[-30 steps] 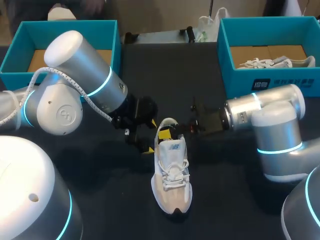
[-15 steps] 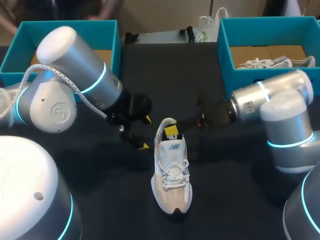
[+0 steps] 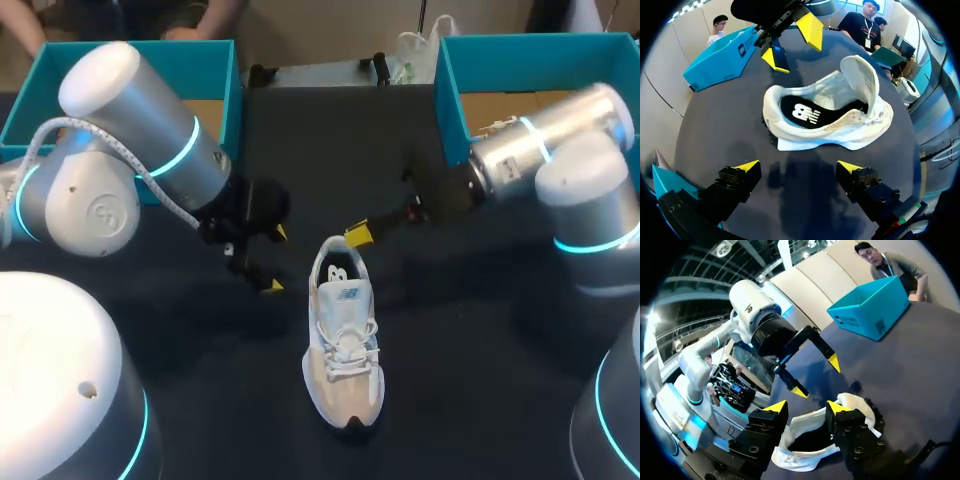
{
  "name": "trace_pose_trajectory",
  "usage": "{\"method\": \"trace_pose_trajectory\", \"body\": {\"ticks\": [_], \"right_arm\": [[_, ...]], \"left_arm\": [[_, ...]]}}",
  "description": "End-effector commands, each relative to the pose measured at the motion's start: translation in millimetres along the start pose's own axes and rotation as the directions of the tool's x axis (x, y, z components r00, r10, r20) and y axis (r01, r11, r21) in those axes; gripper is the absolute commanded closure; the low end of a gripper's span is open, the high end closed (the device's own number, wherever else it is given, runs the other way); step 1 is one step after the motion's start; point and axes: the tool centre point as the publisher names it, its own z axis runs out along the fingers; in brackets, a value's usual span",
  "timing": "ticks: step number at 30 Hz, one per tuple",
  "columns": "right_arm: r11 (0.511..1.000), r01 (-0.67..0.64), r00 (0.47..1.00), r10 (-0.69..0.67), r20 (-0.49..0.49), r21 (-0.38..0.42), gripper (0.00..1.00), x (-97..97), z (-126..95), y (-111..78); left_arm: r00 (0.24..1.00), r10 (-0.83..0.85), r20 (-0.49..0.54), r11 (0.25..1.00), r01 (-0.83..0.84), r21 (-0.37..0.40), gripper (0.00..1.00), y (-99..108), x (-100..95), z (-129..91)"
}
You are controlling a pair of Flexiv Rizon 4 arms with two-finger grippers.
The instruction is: Take the shoe out of the shoebox, open the shoe tongue, remove and reinsert the insole, then place the shoe into the shoebox
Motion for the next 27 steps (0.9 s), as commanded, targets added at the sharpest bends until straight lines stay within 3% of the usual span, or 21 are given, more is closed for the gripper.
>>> {"method": "trace_pose_trajectory", "body": {"ticks": [1, 14, 20, 23, 25, 26, 27], "right_arm": [[0.98, -0.018, 1.0, 0.013, 0.023, 0.2, 0.51, -0.2, -14.5, 15.0], [0.885, -0.252, 0.948, 0.144, 0.284, 0.391, 0.54, -3.4, -52.0, 39.4], [0.846, -0.352, 0.895, 0.178, 0.409, 0.4, 0.59, 2.3, -66.8, 50.2], [0.829, -0.41, 0.853, 0.201, 0.481, 0.381, 0.66, 7.7, -71.3, 54.3], [0.825, -0.45, 0.812, 0.22, 0.54, 0.341, 0.92, 14.3, -73.2, 56.6], [0.825, -0.469, 0.791, 0.232, 0.566, 0.317, 1.0, 17.2, -74.0, 57.1], [0.823, -0.486, 0.769, 0.242, 0.591, 0.295, 1.0, 20.3, -74.7, 57.2]], "left_arm": [[1.0, 0.013, -0.023, 1.0, -0.013, -0.006, 0.0, 15.9, -2.7, -23.4], [0.989, 0.119, -0.085, 0.986, -0.128, -0.11, 0.0, 51.6, -25.0, -75.2], [0.977, 0.179, -0.118, 0.973, -0.193, -0.129, 0.0, 58.7, -33.2, -97.6], [0.974, 0.19, -0.124, 0.97, -0.206, -0.131, 0.0, 63.4, -38.8, -108.2], [0.968, 0.207, -0.141, 0.967, -0.225, -0.119, 0.0, 64.8, -40.6, -117.0], [0.966, 0.213, -0.146, 0.966, -0.231, -0.118, 0.0, 66.6, -42.1, -120.6], [0.964, 0.22, -0.152, 0.964, -0.238, -0.116, 0.0, 68.6, -44.4, -124.0]]}}
